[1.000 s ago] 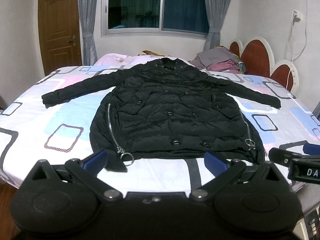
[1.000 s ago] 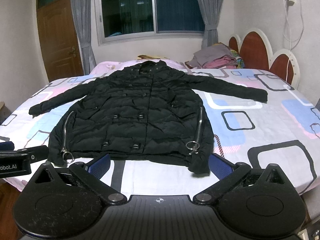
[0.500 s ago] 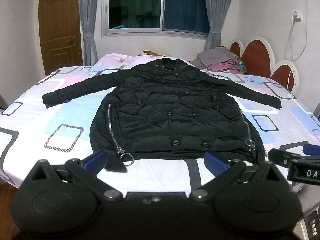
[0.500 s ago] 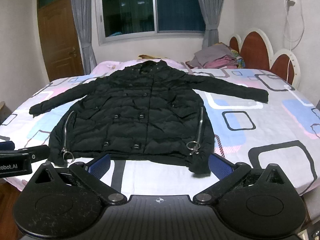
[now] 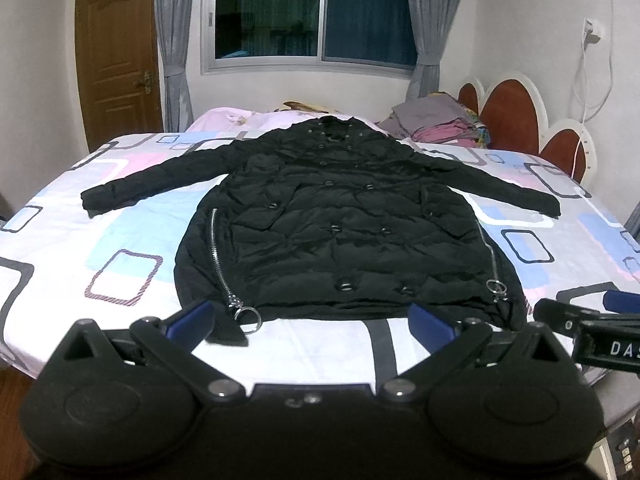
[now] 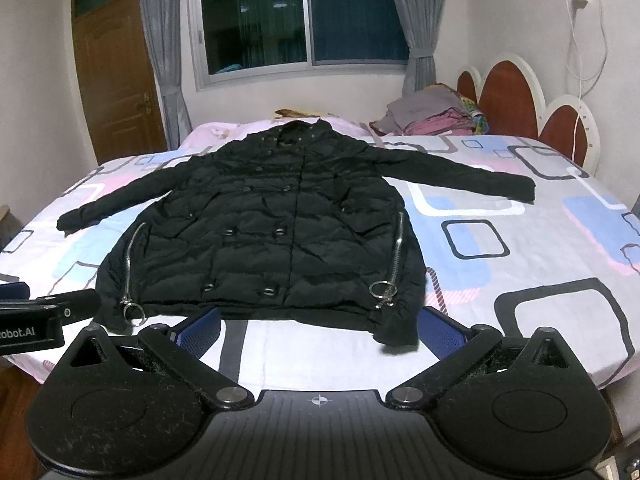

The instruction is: Fold large clothes

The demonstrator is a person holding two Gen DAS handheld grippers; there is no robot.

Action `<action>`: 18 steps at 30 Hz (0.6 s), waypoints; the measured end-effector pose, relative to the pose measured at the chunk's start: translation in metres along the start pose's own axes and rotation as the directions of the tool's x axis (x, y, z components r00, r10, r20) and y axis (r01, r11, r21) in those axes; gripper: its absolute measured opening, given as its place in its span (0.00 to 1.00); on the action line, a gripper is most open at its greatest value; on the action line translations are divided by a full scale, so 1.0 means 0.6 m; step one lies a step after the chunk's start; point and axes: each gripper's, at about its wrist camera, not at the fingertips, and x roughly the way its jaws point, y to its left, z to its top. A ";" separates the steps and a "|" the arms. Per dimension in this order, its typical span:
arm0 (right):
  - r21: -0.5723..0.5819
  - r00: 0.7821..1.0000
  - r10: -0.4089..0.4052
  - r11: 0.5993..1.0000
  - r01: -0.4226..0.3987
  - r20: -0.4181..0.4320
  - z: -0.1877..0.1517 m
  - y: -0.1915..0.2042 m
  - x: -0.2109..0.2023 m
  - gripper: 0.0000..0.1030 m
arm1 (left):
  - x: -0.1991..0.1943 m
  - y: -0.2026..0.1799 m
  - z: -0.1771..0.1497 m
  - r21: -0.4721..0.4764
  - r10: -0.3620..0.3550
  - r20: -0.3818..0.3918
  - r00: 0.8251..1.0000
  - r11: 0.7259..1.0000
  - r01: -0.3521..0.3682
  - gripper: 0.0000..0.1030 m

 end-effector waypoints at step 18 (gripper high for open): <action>0.194 0.999 0.015 0.981 -0.023 0.045 0.109 -0.085 0.121 1.00 | 0.104 0.009 0.114 -0.033 -0.017 0.080 0.997 0.999 0.020 1.00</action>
